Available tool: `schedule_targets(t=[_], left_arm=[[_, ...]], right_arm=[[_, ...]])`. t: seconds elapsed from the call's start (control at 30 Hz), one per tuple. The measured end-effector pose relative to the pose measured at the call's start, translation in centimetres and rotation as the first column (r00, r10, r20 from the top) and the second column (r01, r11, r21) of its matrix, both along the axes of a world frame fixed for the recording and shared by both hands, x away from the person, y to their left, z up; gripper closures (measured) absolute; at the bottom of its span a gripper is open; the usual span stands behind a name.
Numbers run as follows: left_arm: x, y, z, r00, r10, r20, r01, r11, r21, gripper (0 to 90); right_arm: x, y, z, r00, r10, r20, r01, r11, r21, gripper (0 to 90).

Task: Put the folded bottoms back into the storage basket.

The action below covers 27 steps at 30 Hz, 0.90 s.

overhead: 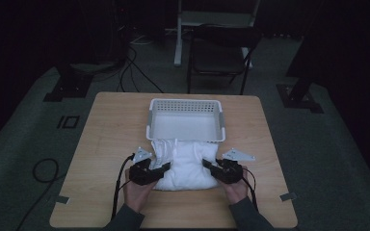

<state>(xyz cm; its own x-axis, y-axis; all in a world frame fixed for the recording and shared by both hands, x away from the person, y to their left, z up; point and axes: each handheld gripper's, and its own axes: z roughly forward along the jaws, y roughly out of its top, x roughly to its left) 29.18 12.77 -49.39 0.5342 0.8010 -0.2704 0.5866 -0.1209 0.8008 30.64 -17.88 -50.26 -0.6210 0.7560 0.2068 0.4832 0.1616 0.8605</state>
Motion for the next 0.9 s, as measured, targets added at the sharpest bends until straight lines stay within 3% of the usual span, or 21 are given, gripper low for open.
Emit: schedule_targets(t=[0.33,0.9], left_arm=[[-0.1,0.0,1.1,0.9997,-0.01,0.02,0.011,0.9999,-0.005,52.3],[0.1,0.4,3.5,0.9974,-0.031,0.065,0.032,0.9995,-0.005,52.4]], right_arm=[[-0.3,-0.2,1.2,0.9994,0.011,0.032,-0.01,1.0,-0.007,70.3],[-0.3,-0.4,3.3,0.9985,0.016,0.051,-0.018,0.999,0.042,70.5]])
